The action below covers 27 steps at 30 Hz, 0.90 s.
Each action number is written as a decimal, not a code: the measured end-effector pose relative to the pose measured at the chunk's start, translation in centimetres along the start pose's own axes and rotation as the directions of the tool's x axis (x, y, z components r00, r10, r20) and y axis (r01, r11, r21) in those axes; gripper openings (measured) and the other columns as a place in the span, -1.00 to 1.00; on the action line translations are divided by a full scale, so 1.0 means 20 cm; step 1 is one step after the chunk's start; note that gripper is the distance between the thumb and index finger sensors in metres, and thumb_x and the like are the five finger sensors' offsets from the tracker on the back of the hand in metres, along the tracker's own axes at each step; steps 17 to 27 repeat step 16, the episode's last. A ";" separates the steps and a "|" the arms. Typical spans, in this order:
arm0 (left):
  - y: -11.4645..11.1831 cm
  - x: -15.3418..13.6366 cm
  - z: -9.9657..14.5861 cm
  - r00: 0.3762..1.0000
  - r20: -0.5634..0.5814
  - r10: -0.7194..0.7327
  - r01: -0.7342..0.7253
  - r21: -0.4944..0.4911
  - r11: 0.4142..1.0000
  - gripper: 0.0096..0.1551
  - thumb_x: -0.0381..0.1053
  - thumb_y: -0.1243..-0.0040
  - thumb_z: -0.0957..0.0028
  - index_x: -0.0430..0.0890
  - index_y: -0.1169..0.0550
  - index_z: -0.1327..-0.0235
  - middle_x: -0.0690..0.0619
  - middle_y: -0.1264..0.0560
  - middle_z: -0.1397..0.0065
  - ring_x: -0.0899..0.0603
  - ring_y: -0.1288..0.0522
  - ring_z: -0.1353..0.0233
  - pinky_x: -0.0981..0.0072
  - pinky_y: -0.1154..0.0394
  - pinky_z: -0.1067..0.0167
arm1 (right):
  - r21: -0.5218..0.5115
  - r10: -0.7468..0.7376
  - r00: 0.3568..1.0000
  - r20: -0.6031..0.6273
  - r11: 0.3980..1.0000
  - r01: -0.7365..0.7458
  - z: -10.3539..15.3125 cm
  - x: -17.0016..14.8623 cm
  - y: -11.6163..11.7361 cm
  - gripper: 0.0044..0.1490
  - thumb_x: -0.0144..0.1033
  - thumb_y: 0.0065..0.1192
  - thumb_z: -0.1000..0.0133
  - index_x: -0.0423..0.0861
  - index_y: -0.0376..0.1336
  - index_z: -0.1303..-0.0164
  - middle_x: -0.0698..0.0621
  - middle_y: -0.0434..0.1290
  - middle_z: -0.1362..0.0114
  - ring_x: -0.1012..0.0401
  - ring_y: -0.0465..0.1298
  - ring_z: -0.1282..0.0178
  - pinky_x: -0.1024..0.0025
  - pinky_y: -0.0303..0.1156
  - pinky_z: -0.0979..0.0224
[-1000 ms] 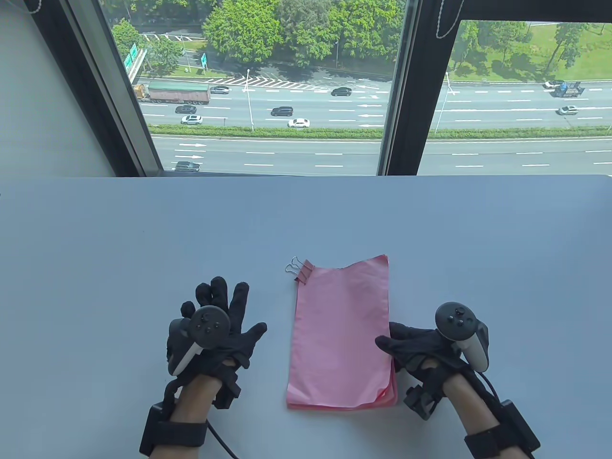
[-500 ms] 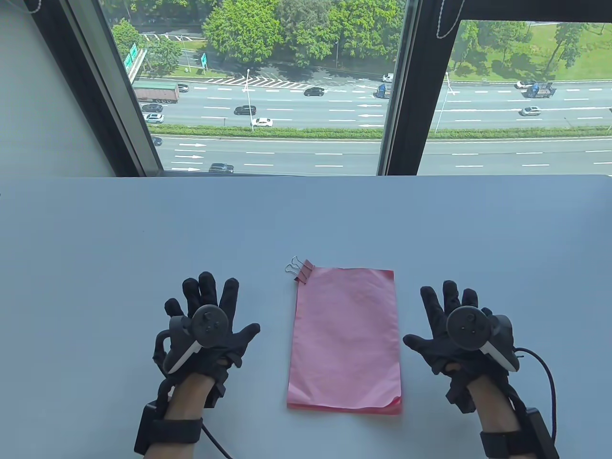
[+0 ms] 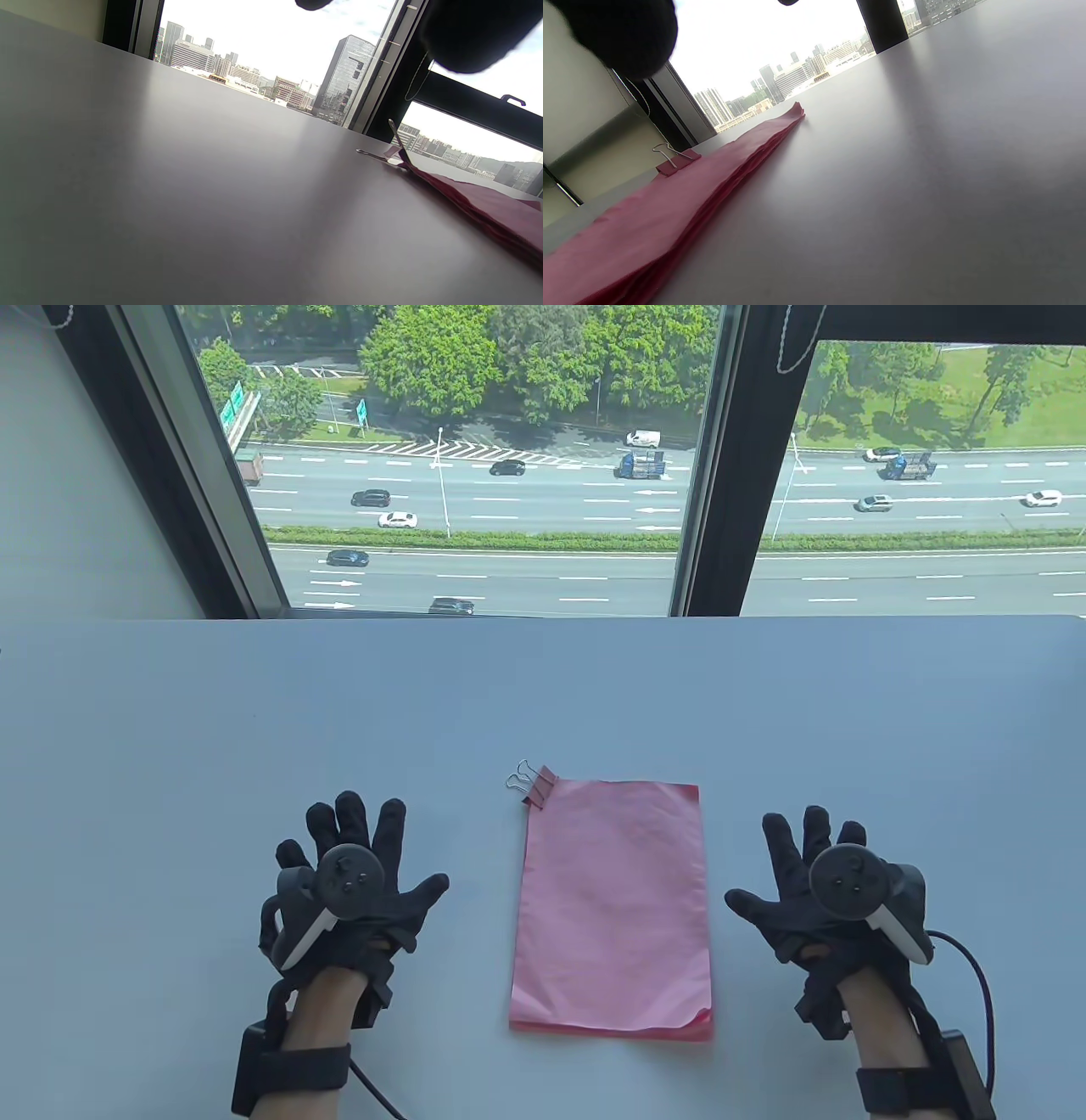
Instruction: Clip paper with binder clip (Left hand to clip)
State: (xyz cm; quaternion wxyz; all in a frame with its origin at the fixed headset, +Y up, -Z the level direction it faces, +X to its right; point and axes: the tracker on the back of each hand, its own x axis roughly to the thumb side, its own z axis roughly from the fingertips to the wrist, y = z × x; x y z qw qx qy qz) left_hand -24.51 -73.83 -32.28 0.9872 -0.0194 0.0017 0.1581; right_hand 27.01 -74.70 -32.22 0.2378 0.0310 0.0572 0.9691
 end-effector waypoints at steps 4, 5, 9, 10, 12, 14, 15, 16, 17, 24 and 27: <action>-0.01 0.00 0.00 1.000 0.001 0.013 -0.013 -0.010 1.000 0.18 0.61 -0.12 0.07 0.23 0.03 -0.74 -0.05 0.30 -0.76 -0.25 0.52 -0.59 -0.33 0.57 -0.21 | 0.006 -0.016 1.000 0.013 1.000 0.016 0.00 0.00 0.01 0.28 0.47 0.21 0.00 0.10 -0.29 -0.69 -0.20 -0.47 -0.67 -0.34 -0.53 -0.47 -0.50 -0.48 -0.24; 0.00 0.00 0.00 1.000 0.006 0.013 -0.013 -0.004 1.000 0.18 0.61 -0.12 0.07 0.23 0.03 -0.74 -0.05 0.30 -0.76 -0.25 0.52 -0.59 -0.32 0.57 -0.21 | 0.008 -0.017 1.000 0.014 1.000 0.017 0.00 0.01 0.01 0.27 0.47 0.21 -0.01 0.10 -0.29 -0.69 -0.20 -0.47 -0.67 -0.33 -0.53 -0.48 -0.50 -0.48 -0.25; 0.00 0.01 0.00 1.000 0.015 0.027 -0.026 -0.004 1.000 0.18 0.61 -0.12 0.06 0.22 0.03 -0.74 -0.05 0.29 -0.76 -0.25 0.51 -0.59 -0.33 0.56 -0.21 | 0.026 -0.006 1.000 0.011 1.000 0.006 -0.01 0.01 0.02 0.28 0.46 0.22 0.00 0.09 -0.30 -0.68 -0.20 -0.46 -0.67 -0.33 -0.53 -0.48 -0.50 -0.49 -0.25; 0.00 0.01 0.00 0.999 0.015 0.028 -0.028 -0.004 1.000 0.18 0.61 -0.12 0.06 0.22 0.03 -0.74 -0.05 0.29 -0.76 -0.25 0.51 -0.59 -0.33 0.56 -0.21 | 0.025 -0.005 1.000 0.010 1.000 0.005 -0.01 0.02 0.02 0.28 0.46 0.22 0.00 0.09 -0.30 -0.68 -0.20 -0.46 -0.67 -0.33 -0.53 -0.48 -0.50 -0.49 -0.25; 0.00 0.02 0.00 1.000 0.019 0.024 -0.024 -0.002 1.000 0.18 0.61 -0.12 0.06 0.22 0.03 -0.74 -0.05 0.29 -0.76 -0.26 0.51 -0.60 -0.34 0.56 -0.21 | 0.024 -0.009 1.000 0.012 1.000 0.008 -0.01 0.01 0.02 0.28 0.46 0.22 0.00 0.08 -0.29 -0.68 -0.20 -0.46 -0.67 -0.33 -0.53 -0.48 -0.50 -0.49 -0.25; -0.01 0.02 0.00 1.000 0.019 0.023 -0.023 0.000 1.000 0.18 0.61 -0.12 0.06 0.22 0.03 -0.74 -0.05 0.29 -0.76 -0.25 0.51 -0.60 -0.34 0.56 -0.21 | 0.023 -0.002 1.000 0.009 1.000 0.002 0.00 0.02 0.02 0.28 0.46 0.22 0.00 0.08 -0.30 -0.68 -0.20 -0.46 -0.67 -0.33 -0.53 -0.48 -0.50 -0.49 -0.25; -0.01 0.02 0.00 0.999 0.022 0.025 -0.025 -0.001 1.000 0.18 0.61 -0.12 0.06 0.22 0.03 -0.74 -0.05 0.29 -0.76 -0.26 0.51 -0.60 -0.34 0.56 -0.21 | 0.022 -0.002 1.000 0.010 1.000 0.002 0.00 0.02 0.02 0.29 0.45 0.22 0.00 0.07 -0.30 -0.68 -0.21 -0.45 -0.67 -0.33 -0.52 -0.48 -0.50 -0.49 -0.25; -0.01 0.02 0.00 0.998 0.036 0.049 -0.048 -0.005 0.999 0.17 0.61 -0.11 0.06 0.22 0.03 -0.74 -0.05 0.29 -0.76 -0.26 0.51 -0.60 -0.34 0.55 -0.21 | 0.019 -0.021 1.000 0.020 1.000 0.020 0.00 0.02 0.02 0.29 0.45 0.22 0.00 0.06 -0.29 -0.68 -0.21 -0.45 -0.67 -0.33 -0.52 -0.48 -0.50 -0.48 -0.24; -0.01 0.02 0.00 0.998 0.036 0.049 -0.048 -0.005 0.999 0.17 0.61 -0.11 0.06 0.22 0.03 -0.74 -0.05 0.29 -0.76 -0.26 0.51 -0.60 -0.34 0.55 -0.21 | 0.019 -0.021 1.000 0.020 1.000 0.020 0.00 0.02 0.02 0.29 0.45 0.22 0.00 0.06 -0.29 -0.68 -0.21 -0.45 -0.67 -0.33 -0.52 -0.48 -0.50 -0.48 -0.24; -0.01 0.02 0.00 0.998 0.036 0.049 -0.048 -0.005 0.999 0.17 0.61 -0.11 0.06 0.22 0.03 -0.74 -0.05 0.29 -0.76 -0.26 0.51 -0.60 -0.34 0.55 -0.21 | 0.019 -0.021 1.000 0.020 1.000 0.020 0.00 0.02 0.02 0.29 0.45 0.22 0.00 0.06 -0.29 -0.68 -0.21 -0.45 -0.67 -0.33 -0.52 -0.48 -0.50 -0.48 -0.24; -0.01 0.02 0.00 0.998 0.036 0.049 -0.048 -0.005 0.999 0.17 0.61 -0.11 0.06 0.22 0.03 -0.74 -0.05 0.29 -0.76 -0.26 0.51 -0.60 -0.34 0.55 -0.21 | 0.019 -0.021 1.000 0.020 1.000 0.020 0.00 0.02 0.02 0.29 0.45 0.22 0.00 0.06 -0.29 -0.68 -0.21 -0.45 -0.67 -0.33 -0.52 -0.48 -0.50 -0.48 -0.24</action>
